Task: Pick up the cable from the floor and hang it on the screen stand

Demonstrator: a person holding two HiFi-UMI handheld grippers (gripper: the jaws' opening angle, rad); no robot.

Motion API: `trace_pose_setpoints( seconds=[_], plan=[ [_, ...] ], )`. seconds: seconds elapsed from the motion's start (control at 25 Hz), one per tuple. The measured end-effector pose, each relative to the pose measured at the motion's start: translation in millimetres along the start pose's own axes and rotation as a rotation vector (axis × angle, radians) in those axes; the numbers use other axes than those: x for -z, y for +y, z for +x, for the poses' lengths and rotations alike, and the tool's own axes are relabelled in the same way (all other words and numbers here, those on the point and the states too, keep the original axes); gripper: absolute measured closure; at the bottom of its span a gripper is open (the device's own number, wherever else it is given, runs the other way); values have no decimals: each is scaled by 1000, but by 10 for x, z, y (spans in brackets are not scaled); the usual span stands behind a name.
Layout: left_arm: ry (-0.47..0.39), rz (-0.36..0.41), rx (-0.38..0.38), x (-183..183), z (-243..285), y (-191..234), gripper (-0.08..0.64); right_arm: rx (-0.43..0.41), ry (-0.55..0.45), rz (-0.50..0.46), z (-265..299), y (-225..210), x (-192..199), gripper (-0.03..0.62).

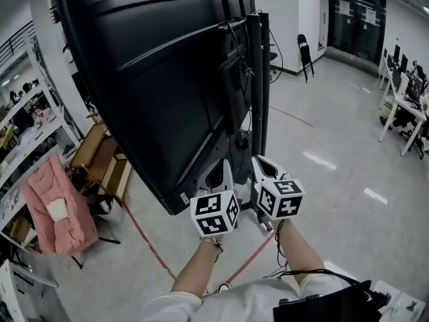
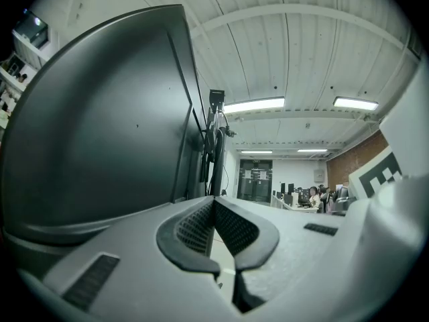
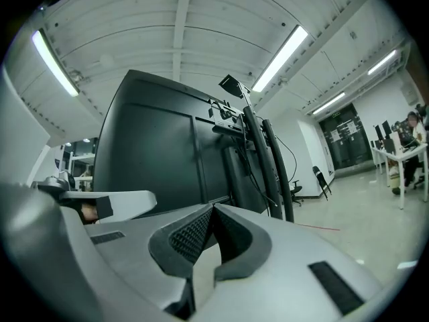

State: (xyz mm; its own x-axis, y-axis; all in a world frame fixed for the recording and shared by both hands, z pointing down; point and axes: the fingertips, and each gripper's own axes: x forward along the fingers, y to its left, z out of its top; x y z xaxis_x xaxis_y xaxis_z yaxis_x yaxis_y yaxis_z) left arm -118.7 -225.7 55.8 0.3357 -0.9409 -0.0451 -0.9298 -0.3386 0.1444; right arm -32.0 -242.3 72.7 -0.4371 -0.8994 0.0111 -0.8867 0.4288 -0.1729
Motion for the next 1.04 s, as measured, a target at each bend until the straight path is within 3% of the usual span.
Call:
trace_pose_setpoints(
  seconds=[0.16, 1.04],
  plan=[
    [17, 5, 20, 66, 29, -30, 555, 47, 11, -33, -14, -54, 21, 575],
    [53, -44, 64, 187, 130, -107, 555, 115, 5, -11, -129, -231, 8, 575]
  ],
)
